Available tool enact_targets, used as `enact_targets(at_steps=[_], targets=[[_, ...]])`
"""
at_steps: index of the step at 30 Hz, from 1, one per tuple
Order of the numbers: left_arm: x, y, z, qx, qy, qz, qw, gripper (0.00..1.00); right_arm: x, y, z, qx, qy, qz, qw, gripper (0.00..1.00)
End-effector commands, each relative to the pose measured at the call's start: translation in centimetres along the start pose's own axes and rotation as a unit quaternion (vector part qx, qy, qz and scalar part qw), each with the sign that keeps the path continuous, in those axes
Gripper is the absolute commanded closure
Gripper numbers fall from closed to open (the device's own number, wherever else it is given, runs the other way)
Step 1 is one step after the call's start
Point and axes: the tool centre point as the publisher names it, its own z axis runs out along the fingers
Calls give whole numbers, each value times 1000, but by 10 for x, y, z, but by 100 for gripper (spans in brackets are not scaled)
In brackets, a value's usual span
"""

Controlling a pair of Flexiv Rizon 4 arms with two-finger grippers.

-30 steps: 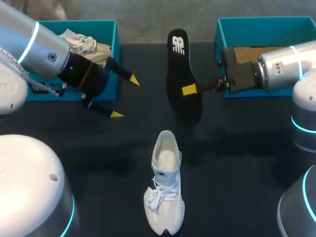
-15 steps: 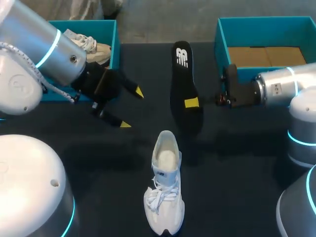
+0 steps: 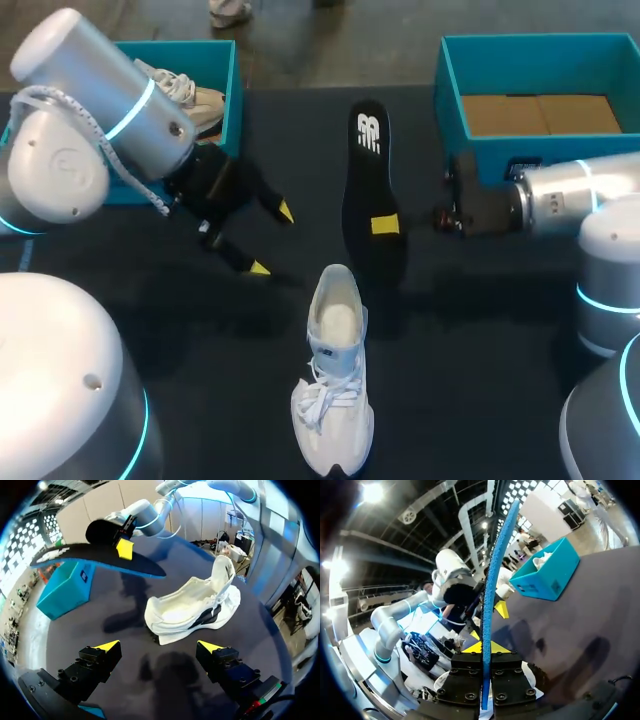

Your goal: Take the shoe out of the shoebox, open the shoe tongue, remove and reinsert the insole, then place the shoe into the shoebox

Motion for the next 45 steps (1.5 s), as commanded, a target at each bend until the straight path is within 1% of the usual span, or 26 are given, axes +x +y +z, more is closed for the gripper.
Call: enact_targets(at_steps=[1,5,6,20,21,24,32,36,39,42,45], targets=[[-5,2,9,-7,17,-5,1000,0,-5,-5,8,-1,0,2,1000,100],[-2,4,11,-21,40,-12,999,0,-8,-9,11,-6,1,5,1000,100],[-1,5,14,-36,47,-16,998,0,-11,-13,14,-14,4,15,1000,100],[-1,5,14,-36,47,-16,998,0,-11,-13,14,-14,4,15,1000,100],[0,6,18,-39,48,-20,998,0,-11,-13,14,-14,4,15,1000,100],[1,11,24,-31,57,-37,997,0,-9,-15,17,-14,-6,9,1000,100],[8,16,31,-42,70,-56,995,0,-8,-22,24,-33,-4,-15,999,100],[13,18,38,-41,74,-56,995,0,-8,-24,27,-33,-2,-20,999,100],[18,19,45,-33,79,-58,995,0,-8,-26,27,-41,0,-26,999,100],[21,20,51,-34,77,-50,995,0,-7,-28,27,-46,0,-29,999,100],[22,23,57,-37,80,-41,995,0,-5,-28,29,-52,-12,-33,998,100]])
